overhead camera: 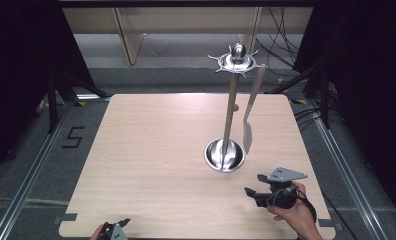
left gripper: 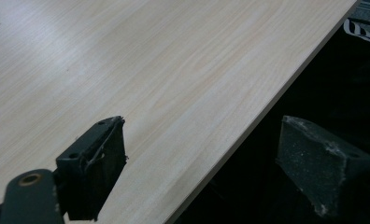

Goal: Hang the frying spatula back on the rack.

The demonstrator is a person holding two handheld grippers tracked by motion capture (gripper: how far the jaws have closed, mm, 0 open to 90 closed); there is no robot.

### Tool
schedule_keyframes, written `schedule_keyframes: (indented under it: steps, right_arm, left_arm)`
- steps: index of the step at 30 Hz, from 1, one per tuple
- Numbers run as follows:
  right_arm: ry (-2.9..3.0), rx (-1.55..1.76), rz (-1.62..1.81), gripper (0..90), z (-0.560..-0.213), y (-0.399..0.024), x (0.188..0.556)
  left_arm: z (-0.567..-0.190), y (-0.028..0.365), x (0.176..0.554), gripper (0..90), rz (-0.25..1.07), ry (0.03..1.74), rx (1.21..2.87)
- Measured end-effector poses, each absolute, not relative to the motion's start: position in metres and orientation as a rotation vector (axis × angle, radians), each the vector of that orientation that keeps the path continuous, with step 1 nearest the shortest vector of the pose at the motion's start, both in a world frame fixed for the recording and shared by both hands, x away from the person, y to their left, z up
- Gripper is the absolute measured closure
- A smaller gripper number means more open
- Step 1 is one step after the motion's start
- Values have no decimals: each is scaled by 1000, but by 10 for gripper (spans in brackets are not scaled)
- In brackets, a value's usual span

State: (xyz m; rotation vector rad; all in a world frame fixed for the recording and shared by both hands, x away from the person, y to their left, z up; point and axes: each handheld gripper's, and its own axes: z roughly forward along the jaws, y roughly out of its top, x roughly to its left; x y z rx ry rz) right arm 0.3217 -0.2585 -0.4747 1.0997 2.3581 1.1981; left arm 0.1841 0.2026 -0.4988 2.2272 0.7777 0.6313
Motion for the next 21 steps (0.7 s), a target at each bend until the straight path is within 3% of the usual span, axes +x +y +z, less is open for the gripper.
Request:
schedule_keyframes:
  steps: [21]
  right_arm:
    - [2357,1081,1239,239,-484,-260,306]
  left_arm:
    - [-499,204,184,148,654,834,2173]
